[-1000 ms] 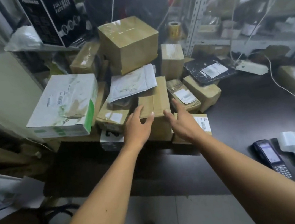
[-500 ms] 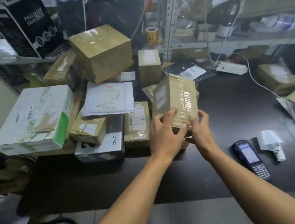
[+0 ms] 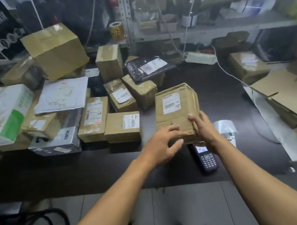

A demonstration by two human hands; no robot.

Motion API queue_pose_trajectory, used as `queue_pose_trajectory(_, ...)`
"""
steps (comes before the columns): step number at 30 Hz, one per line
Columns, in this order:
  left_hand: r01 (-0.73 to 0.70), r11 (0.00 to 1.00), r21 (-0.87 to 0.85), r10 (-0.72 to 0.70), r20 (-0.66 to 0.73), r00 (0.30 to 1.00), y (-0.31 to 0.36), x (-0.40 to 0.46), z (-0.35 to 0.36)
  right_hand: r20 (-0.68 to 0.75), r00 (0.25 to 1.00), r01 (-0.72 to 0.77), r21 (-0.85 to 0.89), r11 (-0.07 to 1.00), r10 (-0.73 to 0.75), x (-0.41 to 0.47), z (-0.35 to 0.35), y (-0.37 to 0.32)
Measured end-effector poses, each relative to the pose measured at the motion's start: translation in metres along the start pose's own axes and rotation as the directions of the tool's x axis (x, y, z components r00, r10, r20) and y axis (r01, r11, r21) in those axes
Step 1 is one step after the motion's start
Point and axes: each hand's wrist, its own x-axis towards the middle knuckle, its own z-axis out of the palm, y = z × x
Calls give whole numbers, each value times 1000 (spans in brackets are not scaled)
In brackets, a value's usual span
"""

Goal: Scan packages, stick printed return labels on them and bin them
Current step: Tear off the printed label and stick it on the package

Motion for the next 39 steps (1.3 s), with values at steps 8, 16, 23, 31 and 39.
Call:
queue_pose_trajectory(8,424,637,-644,-507,65,860,7,8,-1,219,952,-244,123,962,213,-1,-25,43)
queue_pose_trajectory(16,370,686,-627,-383,121,916,-11,9,-2,263,936,-294,225,929,233,10,-16,56)
queue_pose_trajectory(23,342,831,-440,-391,-23,920,-31,-4,-5,-6,996,-84,-200,976,85,13,-8,49)
queue_pose_trajectory(31,334,927,-169,-360,-156,920,-57,-13,-6,-238,967,-246,-762,599,94,-10,-27,105)
queue_pose_trajectory(39,241,966,-93,-256,-228,939,-59,-23,10,-269,960,-260,-750,608,79,2,-25,114)
